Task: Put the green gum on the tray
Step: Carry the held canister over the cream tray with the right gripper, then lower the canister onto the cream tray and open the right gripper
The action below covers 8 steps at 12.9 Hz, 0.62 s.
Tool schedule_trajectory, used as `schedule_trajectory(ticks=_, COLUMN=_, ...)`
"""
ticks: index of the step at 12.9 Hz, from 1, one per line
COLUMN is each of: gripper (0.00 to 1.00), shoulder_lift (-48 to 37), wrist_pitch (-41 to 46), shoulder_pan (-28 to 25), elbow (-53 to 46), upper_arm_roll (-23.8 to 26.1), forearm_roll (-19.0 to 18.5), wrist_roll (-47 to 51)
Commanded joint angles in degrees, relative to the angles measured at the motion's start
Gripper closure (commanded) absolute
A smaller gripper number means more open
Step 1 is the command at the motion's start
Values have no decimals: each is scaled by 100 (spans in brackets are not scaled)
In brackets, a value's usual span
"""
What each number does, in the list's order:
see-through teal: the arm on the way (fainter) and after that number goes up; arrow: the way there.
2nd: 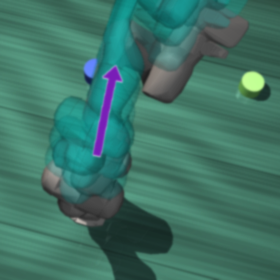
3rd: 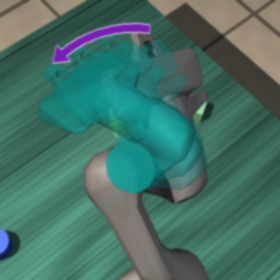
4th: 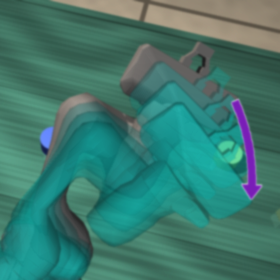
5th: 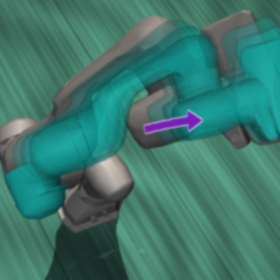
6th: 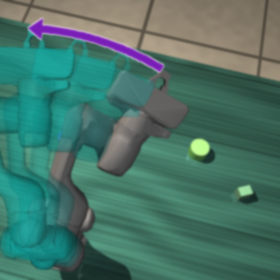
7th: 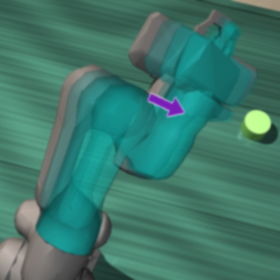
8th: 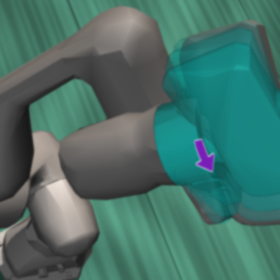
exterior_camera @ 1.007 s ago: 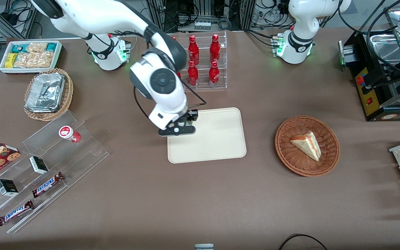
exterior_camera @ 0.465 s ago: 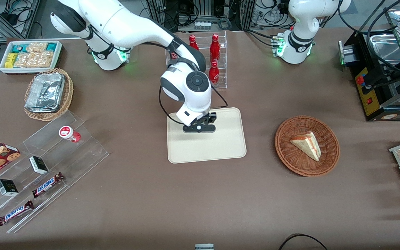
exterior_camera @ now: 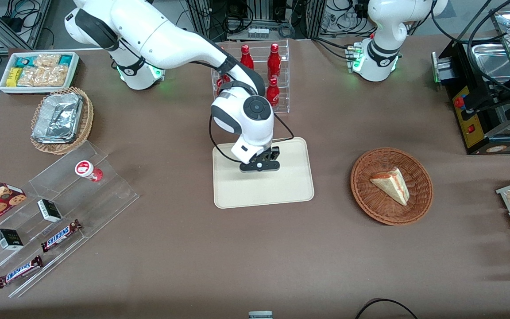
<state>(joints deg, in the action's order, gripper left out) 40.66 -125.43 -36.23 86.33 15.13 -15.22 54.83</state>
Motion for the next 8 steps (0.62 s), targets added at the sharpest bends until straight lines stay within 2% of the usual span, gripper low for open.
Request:
schedule_trajectory(ticks=1, gripper=100, shoulder_lift=267, wrist_pitch=-139, shoulder_pan=-130, elbow=-256, upper_arm_roll=-27, forearm_roll=-192, wrist_roll=238)
schedule_trajectory(ticks=8, gripper=100, shoulder_lift=478, wrist_pitch=-219, shoulder_pan=-227, elbow=-441, upper_arm_roll=-124, forearm_roll=-332, wrist_roll=336)
